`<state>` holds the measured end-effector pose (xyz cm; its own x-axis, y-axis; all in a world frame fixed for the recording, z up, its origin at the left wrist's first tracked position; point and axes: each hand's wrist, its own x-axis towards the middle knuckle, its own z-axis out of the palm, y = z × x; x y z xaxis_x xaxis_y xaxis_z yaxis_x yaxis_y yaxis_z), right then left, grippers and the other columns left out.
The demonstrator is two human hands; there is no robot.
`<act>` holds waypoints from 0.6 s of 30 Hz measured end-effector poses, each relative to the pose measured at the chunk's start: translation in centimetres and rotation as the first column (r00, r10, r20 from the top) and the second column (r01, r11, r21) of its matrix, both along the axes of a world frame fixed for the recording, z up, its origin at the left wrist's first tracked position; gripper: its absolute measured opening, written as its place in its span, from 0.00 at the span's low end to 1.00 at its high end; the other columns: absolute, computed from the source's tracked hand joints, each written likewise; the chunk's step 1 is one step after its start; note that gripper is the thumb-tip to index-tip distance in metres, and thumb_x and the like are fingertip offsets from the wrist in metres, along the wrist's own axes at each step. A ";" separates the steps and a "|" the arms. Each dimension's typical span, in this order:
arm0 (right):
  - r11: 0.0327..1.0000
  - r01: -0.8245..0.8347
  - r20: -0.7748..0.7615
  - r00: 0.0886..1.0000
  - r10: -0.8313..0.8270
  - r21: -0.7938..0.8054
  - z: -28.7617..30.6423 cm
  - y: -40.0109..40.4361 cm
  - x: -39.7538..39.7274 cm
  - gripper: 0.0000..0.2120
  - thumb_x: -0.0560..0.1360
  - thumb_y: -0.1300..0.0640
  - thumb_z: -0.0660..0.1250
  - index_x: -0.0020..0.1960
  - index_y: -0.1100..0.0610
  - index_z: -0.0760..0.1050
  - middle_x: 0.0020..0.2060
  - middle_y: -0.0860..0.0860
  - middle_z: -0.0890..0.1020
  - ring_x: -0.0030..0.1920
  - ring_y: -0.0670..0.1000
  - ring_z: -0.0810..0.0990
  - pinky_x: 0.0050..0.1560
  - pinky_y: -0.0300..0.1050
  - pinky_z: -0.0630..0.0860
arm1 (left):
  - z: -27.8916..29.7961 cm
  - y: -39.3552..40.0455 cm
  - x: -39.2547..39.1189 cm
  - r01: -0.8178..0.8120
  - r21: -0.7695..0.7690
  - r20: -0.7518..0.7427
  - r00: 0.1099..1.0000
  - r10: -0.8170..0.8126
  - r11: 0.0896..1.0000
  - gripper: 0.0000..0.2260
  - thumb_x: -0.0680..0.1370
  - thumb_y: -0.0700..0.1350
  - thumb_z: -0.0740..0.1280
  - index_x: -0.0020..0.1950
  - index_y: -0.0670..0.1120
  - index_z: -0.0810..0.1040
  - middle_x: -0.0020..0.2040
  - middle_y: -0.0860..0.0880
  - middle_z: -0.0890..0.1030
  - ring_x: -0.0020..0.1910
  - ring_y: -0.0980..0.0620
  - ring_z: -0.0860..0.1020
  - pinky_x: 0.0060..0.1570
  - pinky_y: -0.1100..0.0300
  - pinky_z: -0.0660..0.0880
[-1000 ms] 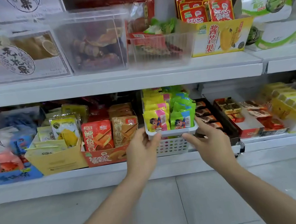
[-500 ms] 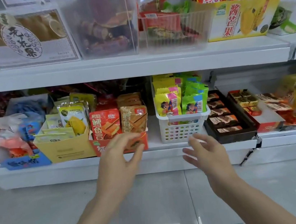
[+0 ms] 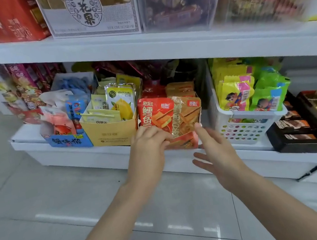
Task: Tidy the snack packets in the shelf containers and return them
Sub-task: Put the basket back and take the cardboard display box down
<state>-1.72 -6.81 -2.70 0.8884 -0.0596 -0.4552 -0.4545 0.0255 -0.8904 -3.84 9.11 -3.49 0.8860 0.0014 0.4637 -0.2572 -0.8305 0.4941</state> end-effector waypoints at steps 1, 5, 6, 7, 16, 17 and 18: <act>1.000 -0.005 0.004 1.000 0.005 0.005 -0.2 0.0 -0.1 0.29 0.73 0.35 0.68 0.70 0.42 0.68 0.54 0.47 0.79 0.54 0.53 0.81 0.54 0.51 0.82 | -0.2 0.2 -0.4 0.019 -0.006 0.020 1.000 -0.019 1.000 0.06 0.74 0.34 0.72 0.49 0.42 0.85 0.46 0.47 0.83 0.50 0.43 0.77 0.50 0.43 0.74; 0.997 0.013 0.028 0.999 -0.015 0.075 -0.9 0.5 -0.5 0.21 0.76 0.43 0.69 0.67 0.40 0.69 0.53 0.43 0.82 0.53 0.50 0.83 0.59 0.56 0.79 | -0.8 1.3 -2.5 0.018 -0.189 0.060 0.998 -0.007 0.982 0.12 0.74 0.41 0.75 0.57 0.46 0.82 0.55 0.51 0.76 0.57 0.52 0.74 0.58 0.59 0.74; 0.995 0.023 0.032 0.999 -0.026 0.094 -1.1 0.6 -0.6 0.21 0.76 0.45 0.69 0.68 0.40 0.70 0.53 0.43 0.82 0.53 0.49 0.83 0.59 0.57 0.79 | -0.9 1.8 -3.0 -0.028 -0.269 0.062 0.997 0.046 0.963 0.18 0.73 0.46 0.76 0.62 0.48 0.80 0.58 0.52 0.73 0.60 0.55 0.72 0.60 0.67 0.70; 0.994 0.031 0.037 0.999 -0.035 0.109 -1.1 0.7 -0.5 0.21 0.76 0.47 0.69 0.68 0.41 0.71 0.53 0.44 0.83 0.53 0.50 0.84 0.59 0.57 0.79 | -0.9 2.3 -3.5 -0.090 -0.348 0.043 0.993 0.112 0.933 0.23 0.72 0.52 0.76 0.65 0.50 0.77 0.60 0.53 0.71 0.62 0.57 0.71 0.60 0.72 0.68; 0.990 -0.004 0.099 0.995 -0.011 0.142 -1.3 0.1 -2.2 0.22 0.78 0.53 0.69 0.72 0.45 0.72 0.48 0.45 0.87 0.54 0.51 0.85 0.60 0.55 0.80 | -1.3 3.5 -3.8 -0.246 -0.753 -0.468 0.852 -0.235 0.610 0.31 0.63 0.75 0.69 0.64 0.74 0.69 0.59 0.70 0.78 0.60 0.69 0.75 0.60 0.61 0.71; 0.989 0.001 0.097 0.995 -0.015 0.146 -1.3 -0.2 -2.6 0.23 0.78 0.54 0.69 0.72 0.45 0.72 0.47 0.45 0.87 0.53 0.51 0.85 0.60 0.56 0.80 | -1.2 3.6 -3.7 -0.242 -0.785 -0.460 0.845 -0.274 0.571 0.27 0.64 0.74 0.70 0.61 0.77 0.69 0.58 0.70 0.78 0.59 0.69 0.76 0.59 0.60 0.72; 0.990 0.003 0.092 0.996 -0.017 0.144 -1.4 -0.6 -3.0 0.24 0.78 0.54 0.69 0.73 0.45 0.71 0.47 0.45 0.87 0.53 0.51 0.85 0.59 0.56 0.80 | -1.1 3.6 -3.6 -0.239 -0.815 -0.449 0.836 -0.315 0.527 0.23 0.66 0.72 0.71 0.59 0.78 0.70 0.59 0.67 0.79 0.59 0.67 0.77 0.60 0.58 0.72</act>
<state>-4.72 -7.42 -4.06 0.9270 -0.0087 -0.3750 -0.3689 0.1604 -0.9155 -7.42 12.74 -4.61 0.9693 0.0871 -0.2299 0.2279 0.0330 0.9731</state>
